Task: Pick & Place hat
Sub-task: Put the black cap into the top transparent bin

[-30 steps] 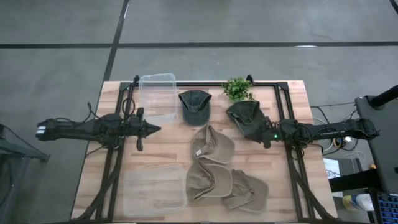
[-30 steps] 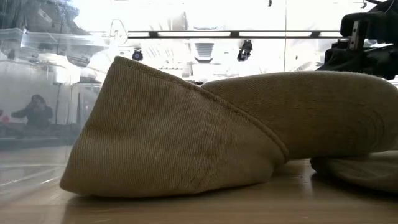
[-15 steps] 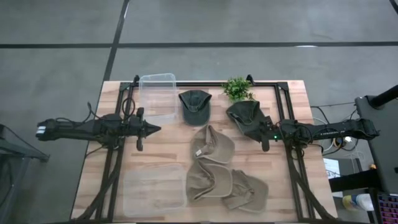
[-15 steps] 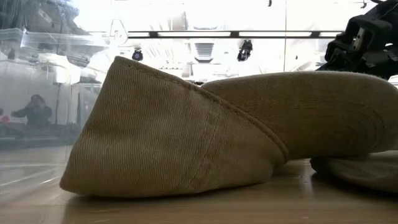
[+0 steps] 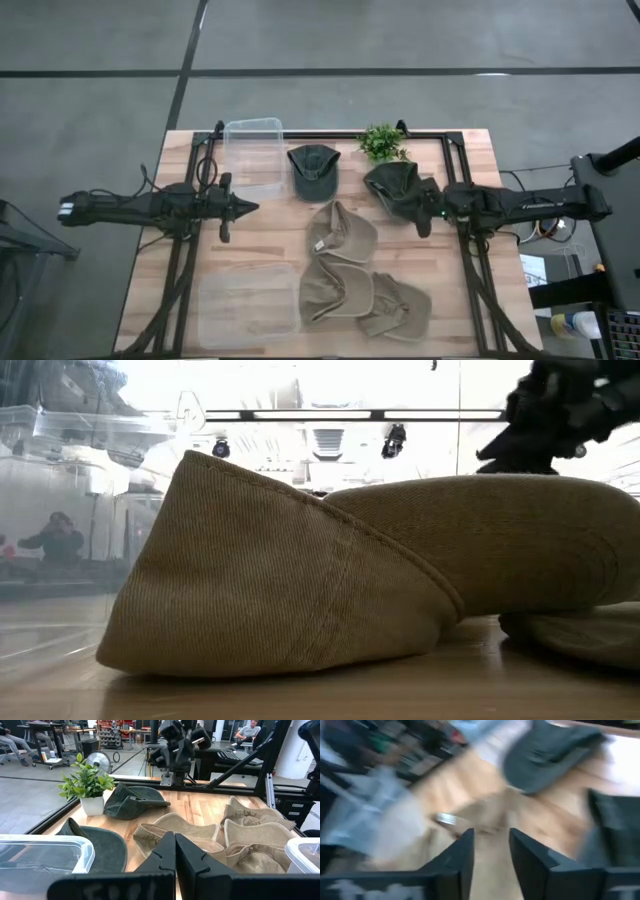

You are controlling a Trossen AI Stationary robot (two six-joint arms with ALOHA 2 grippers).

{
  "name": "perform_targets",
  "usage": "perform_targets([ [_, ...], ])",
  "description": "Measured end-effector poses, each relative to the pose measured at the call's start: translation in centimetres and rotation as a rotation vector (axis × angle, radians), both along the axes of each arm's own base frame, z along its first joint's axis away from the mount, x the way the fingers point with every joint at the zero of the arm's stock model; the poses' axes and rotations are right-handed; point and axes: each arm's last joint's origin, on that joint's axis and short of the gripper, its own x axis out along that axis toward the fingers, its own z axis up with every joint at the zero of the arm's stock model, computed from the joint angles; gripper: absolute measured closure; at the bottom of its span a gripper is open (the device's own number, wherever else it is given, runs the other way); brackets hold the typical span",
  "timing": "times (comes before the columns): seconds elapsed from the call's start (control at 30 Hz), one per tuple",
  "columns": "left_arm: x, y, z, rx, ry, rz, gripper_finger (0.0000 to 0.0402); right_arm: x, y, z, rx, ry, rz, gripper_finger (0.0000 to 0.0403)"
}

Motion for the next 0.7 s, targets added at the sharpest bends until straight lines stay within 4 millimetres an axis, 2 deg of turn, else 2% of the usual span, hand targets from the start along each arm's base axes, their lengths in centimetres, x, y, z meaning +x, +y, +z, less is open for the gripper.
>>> perform_targets([
  [0.13, 0.0, 0.0, 0.0, 0.0, 0.0, 0.0, 0.0401, 0.1, -0.5, 1.7, -0.069, 0.292, -0.177, 0.0224],
  [0.23, 0.0, 0.0, 0.0, 0.0, 0.0, 0.0, 0.0401, 0.3, -0.7, 2.1, -0.069, 0.445, -0.281, 0.0207],
  [0.47, 0.0, 0.0, 0.0, 0.0, 0.0, 0.0, 0.0401, 2.5, -1.0, 2.1, -0.049, 0.53, -0.397, 0.02],
  [0.7, 0.0, 0.0, 0.0, 0.0, 0.0, 0.0, 0.0401, 3.6, -2.9, 0.4, -0.068, 0.66, -0.583, 0.02],
])
